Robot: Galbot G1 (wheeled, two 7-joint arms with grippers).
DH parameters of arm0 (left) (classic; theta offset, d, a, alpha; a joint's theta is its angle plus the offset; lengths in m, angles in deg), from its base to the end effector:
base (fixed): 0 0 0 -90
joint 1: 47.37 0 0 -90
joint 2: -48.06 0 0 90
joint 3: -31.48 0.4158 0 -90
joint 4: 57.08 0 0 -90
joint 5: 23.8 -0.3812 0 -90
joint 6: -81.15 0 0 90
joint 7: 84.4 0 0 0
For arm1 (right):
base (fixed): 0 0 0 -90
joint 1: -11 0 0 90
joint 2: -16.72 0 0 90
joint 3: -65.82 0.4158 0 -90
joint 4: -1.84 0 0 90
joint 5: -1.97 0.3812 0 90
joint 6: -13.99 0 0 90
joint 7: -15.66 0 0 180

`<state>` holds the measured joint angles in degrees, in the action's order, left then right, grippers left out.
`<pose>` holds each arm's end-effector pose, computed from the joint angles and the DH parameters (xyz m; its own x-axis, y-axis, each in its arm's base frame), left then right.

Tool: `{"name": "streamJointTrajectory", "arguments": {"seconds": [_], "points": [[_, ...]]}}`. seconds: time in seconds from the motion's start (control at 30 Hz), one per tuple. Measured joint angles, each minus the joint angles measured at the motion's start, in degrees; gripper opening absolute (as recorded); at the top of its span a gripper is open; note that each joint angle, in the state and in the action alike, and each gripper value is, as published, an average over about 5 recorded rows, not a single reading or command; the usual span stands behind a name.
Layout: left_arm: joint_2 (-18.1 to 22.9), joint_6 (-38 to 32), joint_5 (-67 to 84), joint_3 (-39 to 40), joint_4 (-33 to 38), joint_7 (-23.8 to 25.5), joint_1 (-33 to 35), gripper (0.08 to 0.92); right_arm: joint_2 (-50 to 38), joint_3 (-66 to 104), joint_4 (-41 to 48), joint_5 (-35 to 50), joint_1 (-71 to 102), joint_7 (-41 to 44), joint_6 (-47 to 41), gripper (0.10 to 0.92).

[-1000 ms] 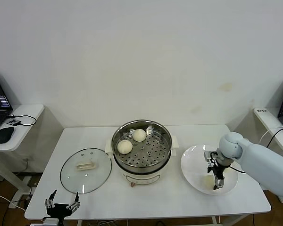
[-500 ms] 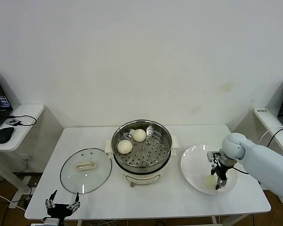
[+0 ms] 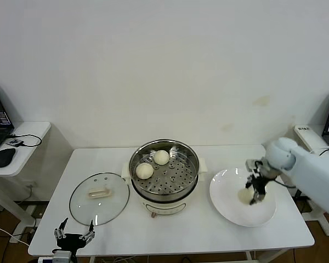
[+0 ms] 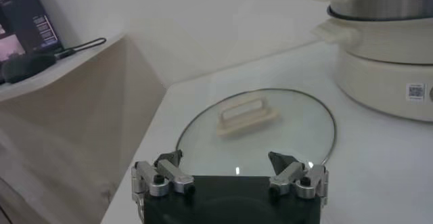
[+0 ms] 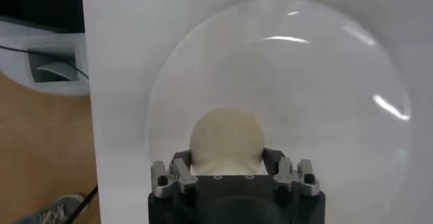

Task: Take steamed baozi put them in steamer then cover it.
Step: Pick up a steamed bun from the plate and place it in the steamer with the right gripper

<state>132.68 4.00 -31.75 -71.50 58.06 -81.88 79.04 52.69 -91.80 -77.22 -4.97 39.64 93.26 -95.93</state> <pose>0.1249 0.1010 -0.3971 -0.9042 -0.1866 0.3841 -0.0584 0.9451 0.3216 0.5658 -0.1918 -0.1466 -0.0863 -0.1204 0.9890 -0.9958 -0.0187 -0.0892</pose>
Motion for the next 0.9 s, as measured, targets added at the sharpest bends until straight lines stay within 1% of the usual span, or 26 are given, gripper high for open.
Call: {"name": "streamJointTrajectory", "arguments": {"seconds": [0.17, 0.33, 0.63, 0.9], "points": [[-0.1, -0.6, -0.6, -0.2, -0.1, -0.6, -0.2, 0.823, 2.9, -2.4, 0.8, 3.4, -7.8, 1.0, 1.0, 0.644], [0.0, -1.0, -0.9, -0.6, 0.2, -1.0, -0.3, 0.823, 7.9, -4.7, 3.6, 6.5, -14.8, 1.9, 3.3, 0.643], [0.3, -1.1, -1.0, -1.7, 0.7, -1.2, -0.3, 0.823, 18.6, -7.7, 9.0, 10.0, -22.5, 3.0, 13.6, 0.645], [0.9, -1.2, -0.6, -2.2, 0.8, -1.5, -0.5, 0.823, 25.1, -11.9, 7.8, 10.9, -24.5, 2.5, 21.8, 0.645]]}}
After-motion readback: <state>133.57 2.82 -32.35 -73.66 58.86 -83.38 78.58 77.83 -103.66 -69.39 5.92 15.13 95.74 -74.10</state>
